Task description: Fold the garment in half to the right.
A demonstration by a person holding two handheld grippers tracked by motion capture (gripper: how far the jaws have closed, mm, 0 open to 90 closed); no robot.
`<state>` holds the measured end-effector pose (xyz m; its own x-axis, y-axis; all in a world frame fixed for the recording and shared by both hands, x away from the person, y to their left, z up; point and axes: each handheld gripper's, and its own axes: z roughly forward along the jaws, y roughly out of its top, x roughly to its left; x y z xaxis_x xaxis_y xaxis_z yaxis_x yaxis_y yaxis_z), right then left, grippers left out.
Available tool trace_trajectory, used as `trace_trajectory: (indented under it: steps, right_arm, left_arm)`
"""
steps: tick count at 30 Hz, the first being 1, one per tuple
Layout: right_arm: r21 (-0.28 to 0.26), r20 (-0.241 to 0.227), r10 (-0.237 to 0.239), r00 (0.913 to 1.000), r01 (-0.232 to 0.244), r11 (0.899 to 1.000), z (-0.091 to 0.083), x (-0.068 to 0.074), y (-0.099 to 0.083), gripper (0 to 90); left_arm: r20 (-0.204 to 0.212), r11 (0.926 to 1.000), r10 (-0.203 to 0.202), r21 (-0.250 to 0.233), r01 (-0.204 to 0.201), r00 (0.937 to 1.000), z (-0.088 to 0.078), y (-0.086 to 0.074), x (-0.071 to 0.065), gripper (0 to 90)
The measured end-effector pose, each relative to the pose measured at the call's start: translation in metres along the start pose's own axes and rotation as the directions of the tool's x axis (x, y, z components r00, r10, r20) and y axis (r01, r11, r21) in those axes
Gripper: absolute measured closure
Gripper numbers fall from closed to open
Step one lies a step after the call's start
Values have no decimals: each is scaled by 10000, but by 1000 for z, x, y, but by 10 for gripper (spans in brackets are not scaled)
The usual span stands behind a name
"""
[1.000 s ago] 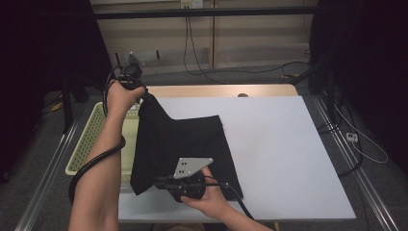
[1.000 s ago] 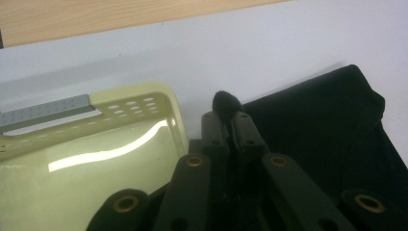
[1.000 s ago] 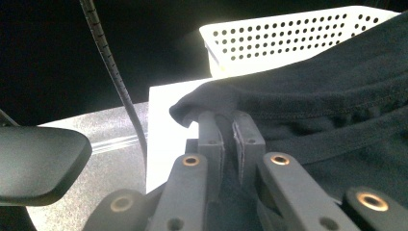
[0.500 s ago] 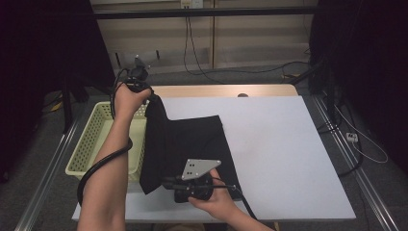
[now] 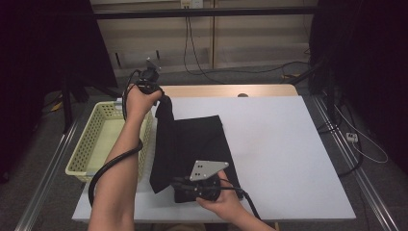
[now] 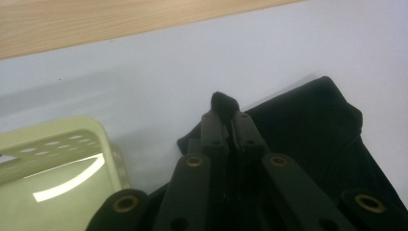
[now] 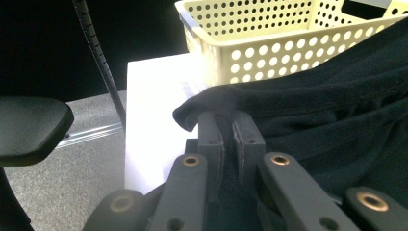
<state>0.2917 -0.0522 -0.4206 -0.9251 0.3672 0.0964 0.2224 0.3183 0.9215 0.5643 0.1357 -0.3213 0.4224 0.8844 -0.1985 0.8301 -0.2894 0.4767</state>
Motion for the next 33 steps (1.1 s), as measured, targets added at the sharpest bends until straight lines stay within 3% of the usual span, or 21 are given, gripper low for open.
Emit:
trace_trajectory:
  steps: [15,33]
  right_arm:
    - [253,245,0,9997,-7,9997,-11,-5,-10,850]
    - [321,650,164,9978,-185,9993,-33,-13,-20,849]
  left_arm:
    - [639,9997,208,-149,-199,9977,22,-3,-12,860]
    - [676,9972,750,-119,-743,9949,32,7,-34,860]
